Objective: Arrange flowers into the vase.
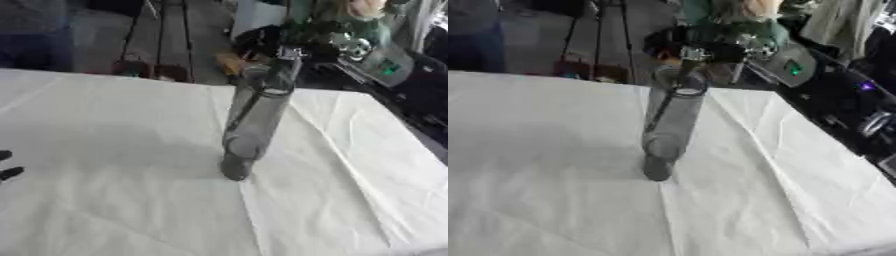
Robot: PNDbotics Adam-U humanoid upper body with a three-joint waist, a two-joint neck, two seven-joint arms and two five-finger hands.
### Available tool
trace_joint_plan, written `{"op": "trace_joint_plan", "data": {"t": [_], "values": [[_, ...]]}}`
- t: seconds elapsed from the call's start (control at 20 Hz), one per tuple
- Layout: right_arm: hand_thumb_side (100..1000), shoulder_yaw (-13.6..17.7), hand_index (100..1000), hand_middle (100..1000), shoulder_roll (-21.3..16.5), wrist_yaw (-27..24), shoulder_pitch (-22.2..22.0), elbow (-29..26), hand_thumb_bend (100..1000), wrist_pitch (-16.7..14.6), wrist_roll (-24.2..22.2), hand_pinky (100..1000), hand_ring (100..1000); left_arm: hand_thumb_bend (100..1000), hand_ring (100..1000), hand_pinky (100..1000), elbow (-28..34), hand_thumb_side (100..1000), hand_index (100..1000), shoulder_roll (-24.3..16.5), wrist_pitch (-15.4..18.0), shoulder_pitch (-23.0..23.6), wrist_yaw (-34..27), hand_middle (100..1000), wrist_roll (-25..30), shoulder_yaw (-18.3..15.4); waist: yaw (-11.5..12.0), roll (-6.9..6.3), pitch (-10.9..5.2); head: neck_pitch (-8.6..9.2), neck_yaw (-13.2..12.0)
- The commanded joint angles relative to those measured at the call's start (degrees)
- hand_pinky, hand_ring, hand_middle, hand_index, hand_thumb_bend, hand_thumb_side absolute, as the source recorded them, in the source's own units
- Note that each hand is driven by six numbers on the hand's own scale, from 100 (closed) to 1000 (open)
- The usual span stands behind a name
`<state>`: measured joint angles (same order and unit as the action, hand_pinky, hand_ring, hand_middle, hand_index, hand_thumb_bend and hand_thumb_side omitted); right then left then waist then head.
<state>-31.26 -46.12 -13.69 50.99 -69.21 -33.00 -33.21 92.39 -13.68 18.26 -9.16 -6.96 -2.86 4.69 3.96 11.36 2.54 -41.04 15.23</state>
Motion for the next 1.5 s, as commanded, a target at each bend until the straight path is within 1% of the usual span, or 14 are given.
{"op": "trace_joint_plan", "data": {"t": [0.05, 0.1, 0.15, 0.4, 0.85, 1.2, 1.5], "values": [[1000, 1.5, 1000, 985, -1.8, 1.1, 1.5, -1.0, 100, -19.0, -18.8, 955, 979, 939, 960, 714, 0.9, 773, 799, -0.9, 0.1, -0.7, -0.1, 667, 0.2, 0.0, 0.0, -0.4, -0.41, 0.17, 0.0], [1000, 1.8, 1000, 1000, -1.9, 1.4, 1.4, -1.1, 100, -19.0, -18.8, 982, 1000, 939, 960, 714, 0.9, 773, 799, -0.9, 0.1, -0.7, -0.1, 667, 0.2, 0.0, 0.1, -0.39, -0.38, 0.2, 0.0], [1000, 1.9, 1000, 1000, -2.1, 2.0, 1.2, -1.1, 100, -19.0, -18.8, 987, 1000, 940, 960, 714, 0.9, 773, 799, -0.9, 0.1, -0.8, -0.1, 666, 0.2, 0.0, 0.2, -0.35, -0.34, 0.22, 0.0], [1000, 1.5, 1000, 1000, -2.2, 4.3, 0.4, -0.2, 100, -19.0, -18.8, 983, 1000, 940, 960, 714, 0.8, 773, 799, -0.9, 0.1, -0.8, 0.0, 665, 0.2, 0.0, 0.5, -0.13, -0.21, 0.25, -0.1], [1000, 1.7, 1000, 996, -0.8, 2.9, 0.1, 3.4, 100, -19.0, -18.8, 944, 995, 941, 960, 715, 0.9, 773, 799, -0.8, 0.0, -1.2, 0.0, 665, 0.3, 0.1, 0.9, -0.63, 0.21, 0.5, -0.1], [1000, 4.4, 1000, 987, 0.2, 0.8, 0.4, 6.0, 100, -19.0, -18.8, 948, 1000, 942, 961, 715, 1.0, 773, 799, -0.7, -0.1, -1.4, -0.1, 665, 0.3, 0.1, 1.2, -1.38, 0.49, 0.77, -0.1], [1000, 6.7, 1000, 984, 0.0, -2.0, 0.6, 4.9, 100, -19.0, -18.8, 945, 1000, 941, 961, 716, 1.1, 773, 799, -0.6, -0.1, -1.4, -0.2, 665, 0.3, 0.1, 0.9, -1.62, 0.59, 0.81, -0.1]]}}
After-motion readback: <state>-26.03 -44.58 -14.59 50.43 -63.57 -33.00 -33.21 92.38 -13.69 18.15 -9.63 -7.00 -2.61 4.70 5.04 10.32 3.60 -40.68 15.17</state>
